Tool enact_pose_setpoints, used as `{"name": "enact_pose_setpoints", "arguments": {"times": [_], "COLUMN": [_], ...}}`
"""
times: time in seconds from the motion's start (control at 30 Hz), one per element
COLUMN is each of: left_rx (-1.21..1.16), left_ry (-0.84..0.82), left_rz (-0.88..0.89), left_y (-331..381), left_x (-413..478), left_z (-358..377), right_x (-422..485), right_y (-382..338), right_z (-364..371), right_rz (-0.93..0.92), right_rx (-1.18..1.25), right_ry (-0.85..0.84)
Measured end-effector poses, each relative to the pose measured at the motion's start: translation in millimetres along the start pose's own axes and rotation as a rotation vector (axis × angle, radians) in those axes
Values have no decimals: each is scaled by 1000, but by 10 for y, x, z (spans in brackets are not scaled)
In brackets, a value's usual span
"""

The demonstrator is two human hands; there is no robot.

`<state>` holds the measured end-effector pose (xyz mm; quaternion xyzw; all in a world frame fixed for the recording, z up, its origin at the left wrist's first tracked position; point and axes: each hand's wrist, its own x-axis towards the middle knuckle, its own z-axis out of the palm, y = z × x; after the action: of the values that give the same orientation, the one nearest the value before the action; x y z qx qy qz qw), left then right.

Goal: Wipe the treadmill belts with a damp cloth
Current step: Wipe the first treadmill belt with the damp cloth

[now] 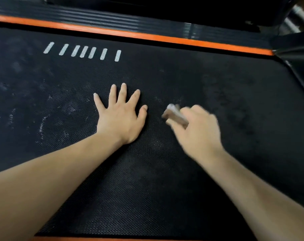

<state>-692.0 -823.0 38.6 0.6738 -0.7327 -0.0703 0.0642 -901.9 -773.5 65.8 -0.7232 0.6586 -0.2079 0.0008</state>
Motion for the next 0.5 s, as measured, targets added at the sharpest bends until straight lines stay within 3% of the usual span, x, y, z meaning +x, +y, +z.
{"name": "enact_pose_setpoints", "arguments": {"times": [0.1, 0.17, 0.3, 0.5], "left_rx": [-2, -4, -10, -11], "left_ry": [2, -2, -10, -2], "left_rz": [-3, -3, -5, -13], "left_y": [0, 7, 3, 15], "left_x": [-7, -12, -11, -23], "left_z": [-6, -13, -14, -27], "right_x": [-418, -302, -7, -570], "right_y": [-179, 22, 366, 121], "right_z": [-44, -68, -128, -226], "right_rz": [-174, -200, 65, -224], "right_rx": [97, 31, -50, 85], "right_ry": [-106, -70, 32, -122]}}
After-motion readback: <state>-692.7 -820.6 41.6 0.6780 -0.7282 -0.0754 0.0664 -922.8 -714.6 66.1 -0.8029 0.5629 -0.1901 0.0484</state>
